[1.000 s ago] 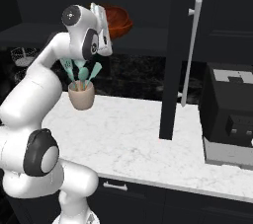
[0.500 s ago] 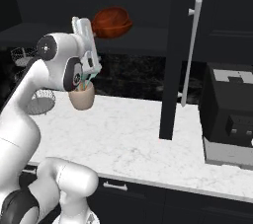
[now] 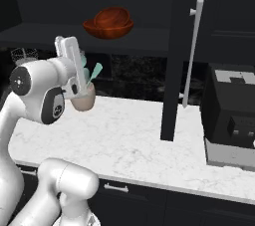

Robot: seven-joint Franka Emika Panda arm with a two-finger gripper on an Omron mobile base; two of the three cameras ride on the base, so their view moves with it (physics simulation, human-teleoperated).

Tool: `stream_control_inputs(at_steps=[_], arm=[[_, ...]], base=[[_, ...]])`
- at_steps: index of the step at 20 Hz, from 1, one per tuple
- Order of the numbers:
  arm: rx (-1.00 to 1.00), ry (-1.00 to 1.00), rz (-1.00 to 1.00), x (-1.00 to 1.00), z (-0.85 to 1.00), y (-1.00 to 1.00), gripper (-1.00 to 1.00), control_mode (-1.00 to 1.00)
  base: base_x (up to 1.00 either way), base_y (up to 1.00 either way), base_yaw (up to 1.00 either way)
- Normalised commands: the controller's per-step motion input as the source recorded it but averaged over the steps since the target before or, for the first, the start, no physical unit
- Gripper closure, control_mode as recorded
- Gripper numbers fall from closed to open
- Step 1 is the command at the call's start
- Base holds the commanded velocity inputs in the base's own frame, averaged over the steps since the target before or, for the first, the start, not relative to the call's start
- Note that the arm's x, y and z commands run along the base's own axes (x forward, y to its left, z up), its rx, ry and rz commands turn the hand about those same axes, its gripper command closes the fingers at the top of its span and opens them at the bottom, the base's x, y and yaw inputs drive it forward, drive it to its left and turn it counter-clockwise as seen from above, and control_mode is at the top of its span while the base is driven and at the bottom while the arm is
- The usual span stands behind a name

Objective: Pick up the bowls on the counter and stack them on top of one another in the open cabinet. Place the smaller bowl on top of the larger bowl.

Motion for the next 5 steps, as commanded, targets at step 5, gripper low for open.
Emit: stream_control_inputs(at_steps=[5], arm=[[-0.1, -0.04, 0.03, -0.72, 0.4, 0.03, -1.0, -1.0]], base=[[0.0, 0.0, 0.0]])
